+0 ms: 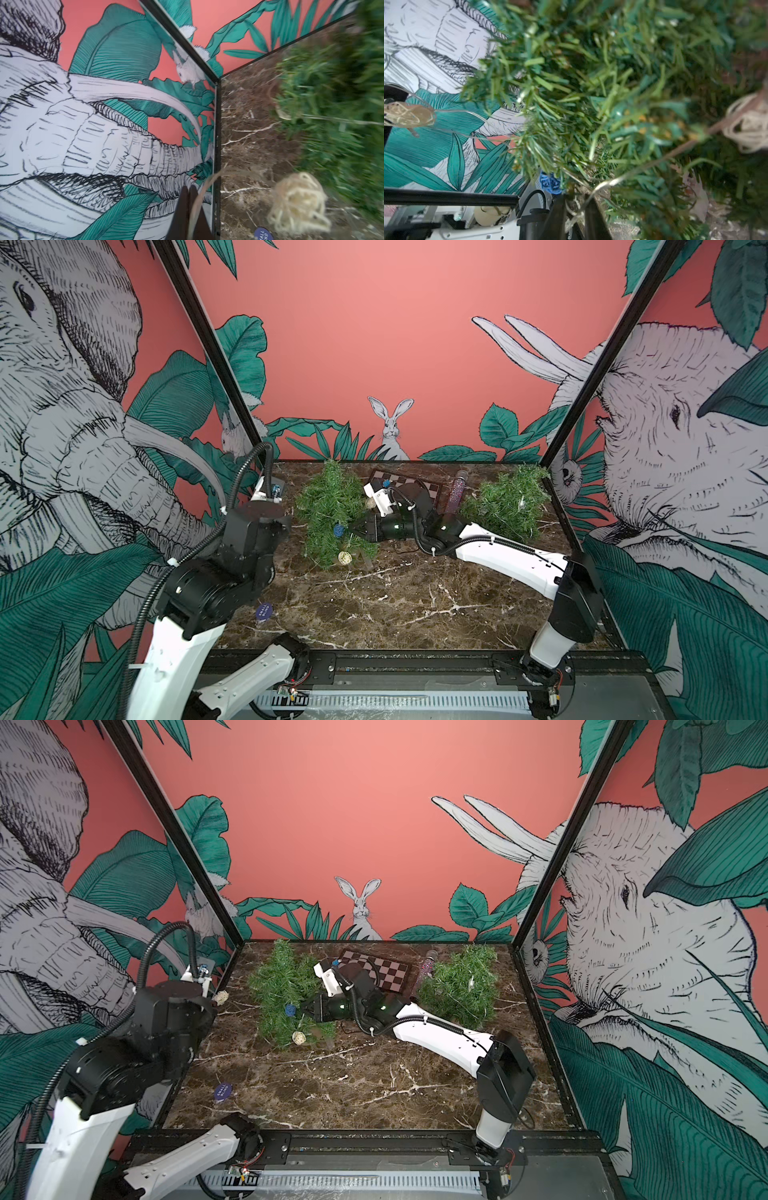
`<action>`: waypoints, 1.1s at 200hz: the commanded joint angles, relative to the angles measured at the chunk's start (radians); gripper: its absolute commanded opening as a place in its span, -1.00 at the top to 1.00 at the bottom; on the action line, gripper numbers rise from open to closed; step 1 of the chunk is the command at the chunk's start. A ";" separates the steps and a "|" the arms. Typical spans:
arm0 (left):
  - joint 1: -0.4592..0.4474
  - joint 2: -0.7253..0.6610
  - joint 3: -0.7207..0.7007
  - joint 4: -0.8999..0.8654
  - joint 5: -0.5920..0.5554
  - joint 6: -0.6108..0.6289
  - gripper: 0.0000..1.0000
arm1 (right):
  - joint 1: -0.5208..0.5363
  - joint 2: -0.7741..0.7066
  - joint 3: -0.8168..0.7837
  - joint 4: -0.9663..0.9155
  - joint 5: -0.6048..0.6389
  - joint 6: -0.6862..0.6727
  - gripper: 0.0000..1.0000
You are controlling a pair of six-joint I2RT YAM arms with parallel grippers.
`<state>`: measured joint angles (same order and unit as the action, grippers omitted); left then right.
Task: Wrap string light around the christmas tree
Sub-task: Wrap the light string around the Christmas tree.
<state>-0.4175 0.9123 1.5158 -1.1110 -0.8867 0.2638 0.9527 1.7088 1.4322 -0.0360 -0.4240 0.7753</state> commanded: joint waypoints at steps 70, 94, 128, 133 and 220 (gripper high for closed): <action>0.361 0.297 0.199 0.276 0.259 0.015 1.00 | -0.126 -0.092 -0.008 -0.147 0.087 -0.178 0.24; 0.453 0.392 0.293 0.272 0.366 -0.015 1.00 | -0.166 -0.076 0.026 -0.151 0.098 -0.197 0.21; 0.458 0.533 0.388 0.313 0.522 0.006 1.00 | -0.187 0.019 0.183 -0.225 0.128 -0.281 0.20; 0.458 0.551 0.391 0.328 0.533 0.016 1.00 | -0.190 0.034 0.213 -0.237 0.133 -0.293 0.19; 0.456 0.709 0.276 0.840 0.908 0.001 1.00 | -0.226 0.305 0.561 -0.139 0.257 -0.441 0.07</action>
<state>0.0402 1.6272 1.8229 -0.5331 -0.1673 0.3035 0.7300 1.9366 1.9213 -0.2512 -0.2127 0.4084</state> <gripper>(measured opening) 0.049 0.448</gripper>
